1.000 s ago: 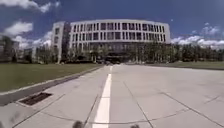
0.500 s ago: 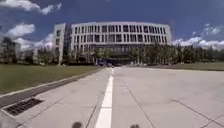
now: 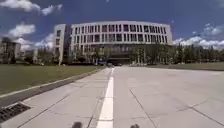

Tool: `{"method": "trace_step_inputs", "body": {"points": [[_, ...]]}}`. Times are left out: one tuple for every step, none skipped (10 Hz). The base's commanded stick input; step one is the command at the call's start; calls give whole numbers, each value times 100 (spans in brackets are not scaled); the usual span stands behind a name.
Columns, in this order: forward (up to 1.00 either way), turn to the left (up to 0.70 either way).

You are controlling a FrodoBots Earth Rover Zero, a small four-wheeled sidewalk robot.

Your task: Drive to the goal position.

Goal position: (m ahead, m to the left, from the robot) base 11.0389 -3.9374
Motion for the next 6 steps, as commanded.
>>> {"method": "trace_step_inputs", "body": {"points": [[70,0],[70,0],[70,0],[70,0],[70,0],[70,0]]}}
